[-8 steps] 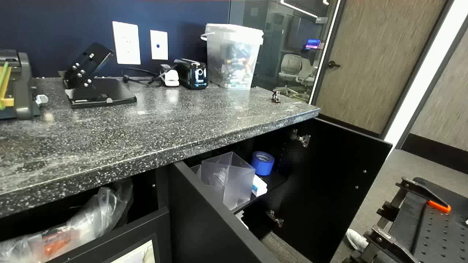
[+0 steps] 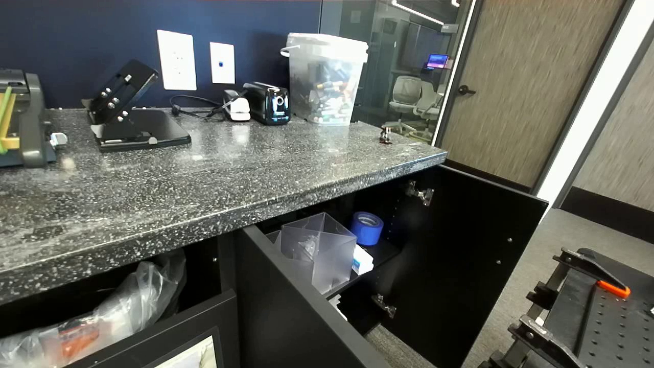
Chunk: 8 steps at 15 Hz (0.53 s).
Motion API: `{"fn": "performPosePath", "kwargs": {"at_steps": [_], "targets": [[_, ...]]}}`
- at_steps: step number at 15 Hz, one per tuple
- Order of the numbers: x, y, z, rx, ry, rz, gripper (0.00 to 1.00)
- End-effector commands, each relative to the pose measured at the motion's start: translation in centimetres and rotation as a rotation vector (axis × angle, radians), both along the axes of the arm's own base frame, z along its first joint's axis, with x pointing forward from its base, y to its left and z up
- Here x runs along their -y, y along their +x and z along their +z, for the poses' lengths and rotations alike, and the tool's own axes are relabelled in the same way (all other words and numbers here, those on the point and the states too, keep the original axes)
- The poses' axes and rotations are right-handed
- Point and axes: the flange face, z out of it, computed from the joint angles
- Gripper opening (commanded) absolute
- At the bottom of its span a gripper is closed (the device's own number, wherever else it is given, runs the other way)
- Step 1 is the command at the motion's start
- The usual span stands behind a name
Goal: Remove the right storage box from the cabinet
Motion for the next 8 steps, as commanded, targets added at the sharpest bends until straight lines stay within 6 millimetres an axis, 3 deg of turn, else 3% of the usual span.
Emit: {"fn": "performPosePath", "kwargs": {"at_steps": [1, 8], "targets": [[-0.4, -0.3, -1.3, -0.007, -0.014, -0.013, 1.00], [-5.9, 1.3, -13.0, -0.025, -0.063, -0.163, 1.00]]}}
